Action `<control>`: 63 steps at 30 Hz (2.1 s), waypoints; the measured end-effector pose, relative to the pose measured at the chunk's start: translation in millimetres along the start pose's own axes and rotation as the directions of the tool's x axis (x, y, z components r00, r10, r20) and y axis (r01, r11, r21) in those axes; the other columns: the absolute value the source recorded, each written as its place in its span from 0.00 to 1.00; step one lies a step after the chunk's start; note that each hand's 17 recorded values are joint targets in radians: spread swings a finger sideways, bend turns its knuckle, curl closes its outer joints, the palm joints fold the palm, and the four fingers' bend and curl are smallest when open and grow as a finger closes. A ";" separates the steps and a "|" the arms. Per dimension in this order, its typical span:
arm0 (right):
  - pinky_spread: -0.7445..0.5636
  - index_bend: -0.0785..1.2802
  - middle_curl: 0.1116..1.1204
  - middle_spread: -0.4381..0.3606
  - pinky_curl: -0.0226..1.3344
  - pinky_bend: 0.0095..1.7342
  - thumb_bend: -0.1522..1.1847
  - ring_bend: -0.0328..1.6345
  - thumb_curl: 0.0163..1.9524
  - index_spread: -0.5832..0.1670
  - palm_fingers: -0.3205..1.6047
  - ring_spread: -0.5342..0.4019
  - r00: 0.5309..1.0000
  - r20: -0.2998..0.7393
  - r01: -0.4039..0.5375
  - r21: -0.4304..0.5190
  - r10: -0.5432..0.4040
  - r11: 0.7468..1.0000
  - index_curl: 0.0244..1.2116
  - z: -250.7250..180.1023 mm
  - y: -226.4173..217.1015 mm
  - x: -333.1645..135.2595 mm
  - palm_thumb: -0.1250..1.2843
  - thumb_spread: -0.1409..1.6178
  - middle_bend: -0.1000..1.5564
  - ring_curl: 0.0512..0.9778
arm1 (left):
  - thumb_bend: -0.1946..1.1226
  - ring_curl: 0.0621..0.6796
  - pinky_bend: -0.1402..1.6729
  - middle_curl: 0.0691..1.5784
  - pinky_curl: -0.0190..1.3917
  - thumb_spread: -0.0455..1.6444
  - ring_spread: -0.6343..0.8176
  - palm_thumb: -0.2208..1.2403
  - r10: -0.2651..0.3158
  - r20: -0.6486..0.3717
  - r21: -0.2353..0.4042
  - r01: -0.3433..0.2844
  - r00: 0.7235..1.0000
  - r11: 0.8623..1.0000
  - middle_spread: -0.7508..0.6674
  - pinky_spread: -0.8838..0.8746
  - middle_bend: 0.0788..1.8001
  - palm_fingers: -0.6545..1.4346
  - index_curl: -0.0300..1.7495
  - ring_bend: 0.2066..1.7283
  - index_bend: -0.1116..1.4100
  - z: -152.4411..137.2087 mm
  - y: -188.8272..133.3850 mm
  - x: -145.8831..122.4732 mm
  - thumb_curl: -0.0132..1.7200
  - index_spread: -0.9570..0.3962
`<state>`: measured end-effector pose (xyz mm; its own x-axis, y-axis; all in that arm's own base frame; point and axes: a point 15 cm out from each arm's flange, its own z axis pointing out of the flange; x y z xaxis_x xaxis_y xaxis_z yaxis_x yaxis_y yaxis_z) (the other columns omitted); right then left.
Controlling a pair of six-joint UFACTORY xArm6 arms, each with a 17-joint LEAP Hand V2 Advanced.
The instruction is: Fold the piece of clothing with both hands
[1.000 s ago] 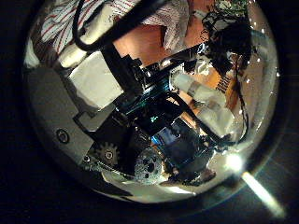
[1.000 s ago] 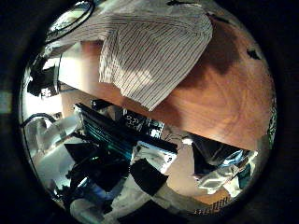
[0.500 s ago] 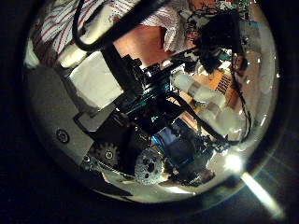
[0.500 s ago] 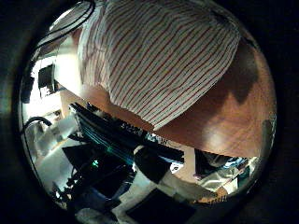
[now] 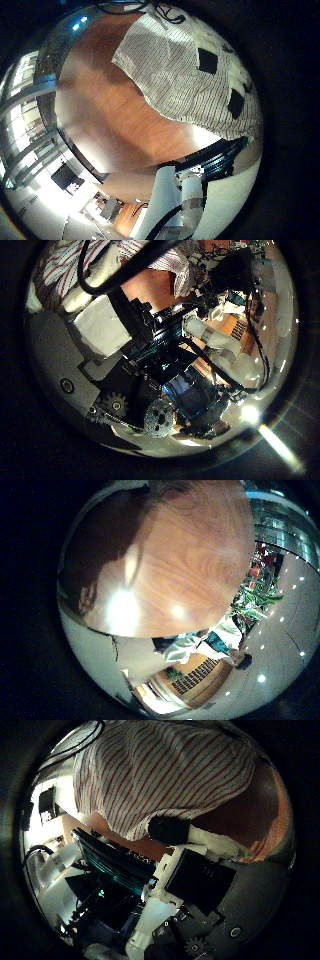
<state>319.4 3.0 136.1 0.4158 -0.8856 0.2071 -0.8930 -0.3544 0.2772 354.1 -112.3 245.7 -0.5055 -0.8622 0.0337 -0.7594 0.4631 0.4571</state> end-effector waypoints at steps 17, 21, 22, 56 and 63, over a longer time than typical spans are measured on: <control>0.40 0.82 0.74 0.32 0.55 0.76 0.11 0.82 0.28 0.35 0.72 0.32 0.998 -0.009 -0.059 0.066 0.060 0.996 0.69 -47.0 33.1 23.2 0.78 0.72 0.79 0.70 | 0.14 0.74 0.22 0.57 0.62 0.73 0.09 0.62 0.037 -0.034 0.022 -0.036 0.999 0.999 0.09 0.01 0.41 0.79 0.67 0.60 0.19 8.4 23.1 1.2 0.26 0.19; 0.40 0.84 0.74 0.33 0.57 0.76 0.11 0.83 0.28 0.36 0.72 0.32 0.996 0.018 -0.084 0.092 0.083 0.992 0.71 -61.9 48.5 30.7 0.78 0.73 0.80 0.72 | 0.14 0.74 0.22 0.58 0.63 0.73 0.09 0.62 0.042 -0.041 0.021 -0.041 0.998 0.999 0.09 0.01 0.40 0.79 0.67 0.61 0.19 12.9 27.3 5.5 0.26 0.19; 0.41 0.84 0.75 0.33 0.58 0.76 0.11 0.83 0.28 0.37 0.72 0.32 0.996 0.031 -0.087 0.091 0.085 0.992 0.71 -64.0 52.7 29.9 0.78 0.73 0.80 0.72 | 0.14 0.74 0.22 0.58 0.63 0.73 0.09 0.62 0.044 -0.040 0.023 -0.043 0.998 0.999 0.09 0.01 0.40 0.79 0.67 0.61 0.19 12.4 28.0 6.0 0.26 0.19; 0.40 0.83 0.73 0.37 0.71 0.69 0.10 0.82 0.30 0.42 0.72 0.33 0.976 0.173 -0.124 -0.039 0.129 0.991 0.73 -126.7 -92.5 81.1 0.73 0.75 0.81 0.78 | 0.14 0.75 0.21 0.58 0.64 0.74 0.09 0.62 -0.088 -0.076 0.005 0.089 0.993 0.996 0.09 0.01 0.40 0.78 0.67 0.61 0.19 19.9 -47.4 -69.3 0.26 0.19; 0.40 0.81 0.73 0.37 0.72 0.68 0.10 0.81 0.28 0.40 0.71 0.32 0.974 0.182 -0.123 -0.087 0.137 0.989 0.74 -100.2 -153.1 89.9 0.70 0.78 0.80 0.78 | 0.14 0.75 0.19 0.59 0.65 0.74 0.09 0.62 -0.113 -0.067 -0.003 0.113 0.991 0.994 0.10 0.02 0.41 0.76 0.67 0.61 0.19 32.5 -82.4 -91.9 0.26 0.20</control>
<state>510.7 7.8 206.3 0.2514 -0.9654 0.0691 -0.9188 -0.2156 0.3306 449.8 -64.5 176.1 -0.3877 -0.9208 0.0417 -0.8102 0.3620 0.4611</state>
